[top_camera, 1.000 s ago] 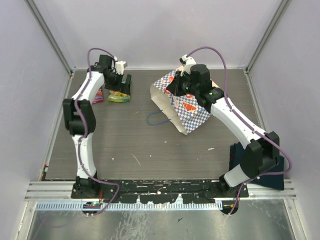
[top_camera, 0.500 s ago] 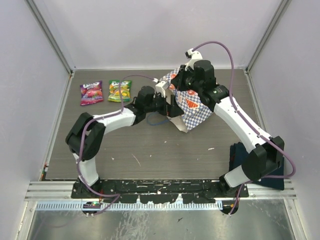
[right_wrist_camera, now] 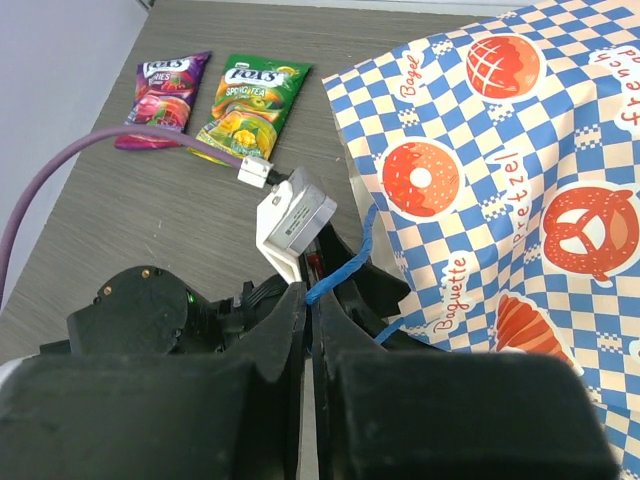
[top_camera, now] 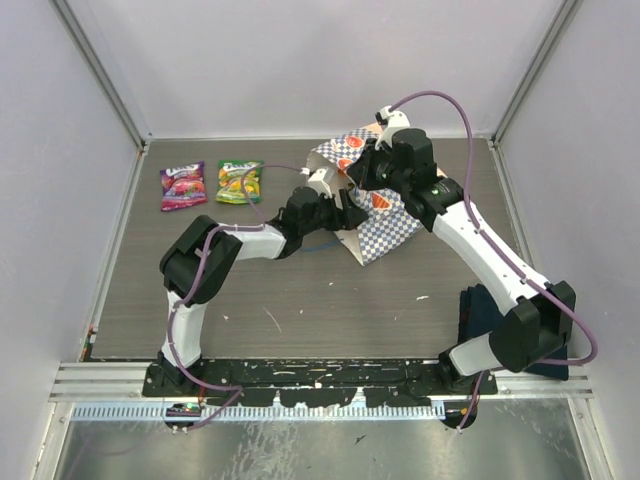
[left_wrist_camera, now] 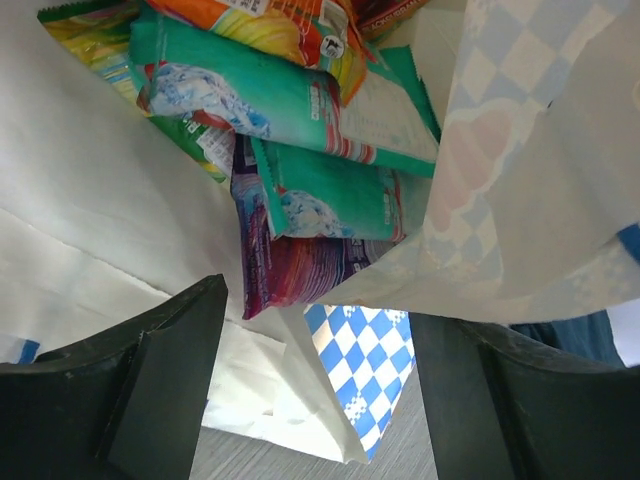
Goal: Take the snacks out of the paper bag
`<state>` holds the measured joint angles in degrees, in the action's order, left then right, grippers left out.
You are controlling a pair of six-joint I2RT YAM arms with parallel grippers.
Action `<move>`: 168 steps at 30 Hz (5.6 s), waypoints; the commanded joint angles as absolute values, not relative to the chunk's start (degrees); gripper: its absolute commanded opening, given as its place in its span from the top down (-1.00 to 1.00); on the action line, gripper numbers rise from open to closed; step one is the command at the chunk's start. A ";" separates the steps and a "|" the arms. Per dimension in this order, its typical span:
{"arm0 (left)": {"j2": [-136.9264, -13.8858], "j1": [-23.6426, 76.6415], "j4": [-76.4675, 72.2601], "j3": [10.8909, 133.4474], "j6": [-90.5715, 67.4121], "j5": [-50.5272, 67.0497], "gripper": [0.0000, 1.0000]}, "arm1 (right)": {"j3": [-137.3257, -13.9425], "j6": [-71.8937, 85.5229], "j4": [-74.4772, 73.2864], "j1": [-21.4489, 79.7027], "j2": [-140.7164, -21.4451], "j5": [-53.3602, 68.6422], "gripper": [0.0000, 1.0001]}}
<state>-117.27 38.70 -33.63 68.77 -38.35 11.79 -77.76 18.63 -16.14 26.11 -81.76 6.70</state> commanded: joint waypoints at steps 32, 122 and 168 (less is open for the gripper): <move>-116.71 40.38 -38.86 64.16 -28.18 3.87 -0.51 | -77.17 17.54 -11.20 25.95 -74.62 5.39 0.99; -82.13 49.28 22.03 52.46 20.57 -15.79 0.86 | -72.06 22.47 -4.59 20.40 -78.14 15.56 0.99; -93.42 17.19 31.90 56.52 -50.05 -35.52 -0.96 | -71.97 23.30 -3.80 20.43 -78.84 16.75 0.74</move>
<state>-91.68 18.81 34.96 52.80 -71.81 -28.82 -71.42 24.10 -6.92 20.60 -79.90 16.62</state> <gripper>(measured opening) 0.979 0.129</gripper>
